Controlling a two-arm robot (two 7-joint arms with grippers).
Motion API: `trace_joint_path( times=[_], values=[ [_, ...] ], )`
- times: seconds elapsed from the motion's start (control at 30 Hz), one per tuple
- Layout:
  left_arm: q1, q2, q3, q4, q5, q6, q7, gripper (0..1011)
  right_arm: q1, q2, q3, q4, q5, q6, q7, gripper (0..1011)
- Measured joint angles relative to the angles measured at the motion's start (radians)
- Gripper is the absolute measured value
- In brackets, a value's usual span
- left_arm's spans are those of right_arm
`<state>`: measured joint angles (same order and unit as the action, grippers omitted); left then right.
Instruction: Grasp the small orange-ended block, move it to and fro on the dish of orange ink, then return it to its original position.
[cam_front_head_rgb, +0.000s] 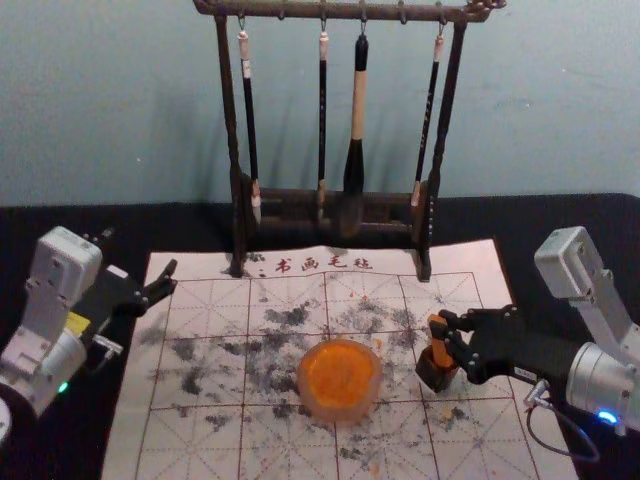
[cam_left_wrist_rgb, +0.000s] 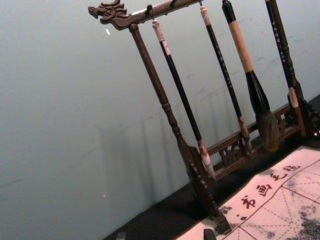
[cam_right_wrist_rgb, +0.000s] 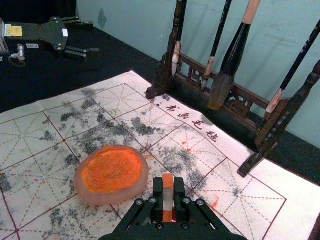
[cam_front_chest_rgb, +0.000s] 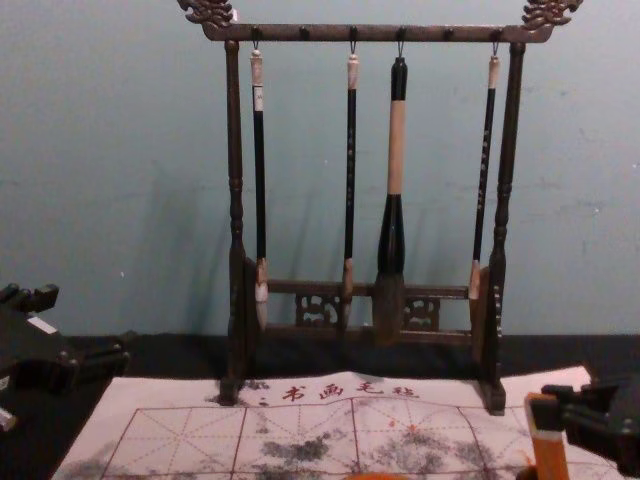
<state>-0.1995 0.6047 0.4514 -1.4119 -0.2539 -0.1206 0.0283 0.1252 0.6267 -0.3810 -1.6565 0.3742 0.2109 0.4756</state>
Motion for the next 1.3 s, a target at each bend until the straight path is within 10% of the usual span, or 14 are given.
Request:
trace_joint_path(
  times=[1.3],
  values=[
    [0.000,0.000,0.000,0.000,0.000,0.000,0.000,1001,0.011,-0.028,-0.028,0.073,0.007,-0.014,0.006,78]
  ],
)
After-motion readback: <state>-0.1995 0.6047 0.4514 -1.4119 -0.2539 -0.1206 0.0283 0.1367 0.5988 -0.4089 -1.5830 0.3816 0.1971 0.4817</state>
